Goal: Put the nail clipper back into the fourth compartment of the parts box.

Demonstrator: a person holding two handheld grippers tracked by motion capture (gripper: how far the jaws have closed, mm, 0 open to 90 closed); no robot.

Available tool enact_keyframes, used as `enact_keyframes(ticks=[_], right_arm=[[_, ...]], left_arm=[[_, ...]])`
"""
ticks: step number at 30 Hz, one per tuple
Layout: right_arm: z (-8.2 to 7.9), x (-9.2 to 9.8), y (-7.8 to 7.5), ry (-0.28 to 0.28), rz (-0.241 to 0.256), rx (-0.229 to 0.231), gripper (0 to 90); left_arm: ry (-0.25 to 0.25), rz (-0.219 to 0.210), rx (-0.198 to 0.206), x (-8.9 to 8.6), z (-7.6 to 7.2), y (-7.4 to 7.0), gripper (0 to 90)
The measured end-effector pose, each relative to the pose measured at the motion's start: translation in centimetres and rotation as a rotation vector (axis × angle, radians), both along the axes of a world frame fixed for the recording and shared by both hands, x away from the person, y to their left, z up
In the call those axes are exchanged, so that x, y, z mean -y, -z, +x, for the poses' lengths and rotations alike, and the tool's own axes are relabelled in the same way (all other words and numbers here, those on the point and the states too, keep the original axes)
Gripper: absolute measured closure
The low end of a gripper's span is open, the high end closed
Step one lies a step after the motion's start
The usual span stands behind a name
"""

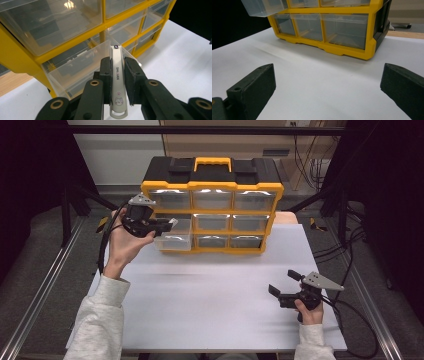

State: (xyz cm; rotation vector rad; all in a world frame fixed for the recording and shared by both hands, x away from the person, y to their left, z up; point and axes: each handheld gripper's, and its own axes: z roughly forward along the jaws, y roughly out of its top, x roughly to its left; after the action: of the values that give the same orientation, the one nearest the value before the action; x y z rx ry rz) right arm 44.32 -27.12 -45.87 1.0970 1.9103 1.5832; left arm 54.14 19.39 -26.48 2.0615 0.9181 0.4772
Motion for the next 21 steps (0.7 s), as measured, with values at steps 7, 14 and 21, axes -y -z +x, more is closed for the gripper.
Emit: enact_keyframes(ticks=[7, 14, 21], right_arm=[[0.0, 0.0, 0.0, 0.000, 0.004, -0.002, 0.3], [0.0, 0.0, 0.0, 0.000, 0.004, -0.002, 0.3], [0.0, 0.0, 0.0, 0.003, 0.006, -0.003, 0.3]], left_arm=[[-0.014, 0.003, -0.005, -0.2, 0.9, 0.3, 76.3], [-0.024, 0.008, -0.003, -0.5, 1.9, 0.7, 76.3], [-0.027, 0.018, -0.003, -0.7, 2.7, 1.2, 76.3]])
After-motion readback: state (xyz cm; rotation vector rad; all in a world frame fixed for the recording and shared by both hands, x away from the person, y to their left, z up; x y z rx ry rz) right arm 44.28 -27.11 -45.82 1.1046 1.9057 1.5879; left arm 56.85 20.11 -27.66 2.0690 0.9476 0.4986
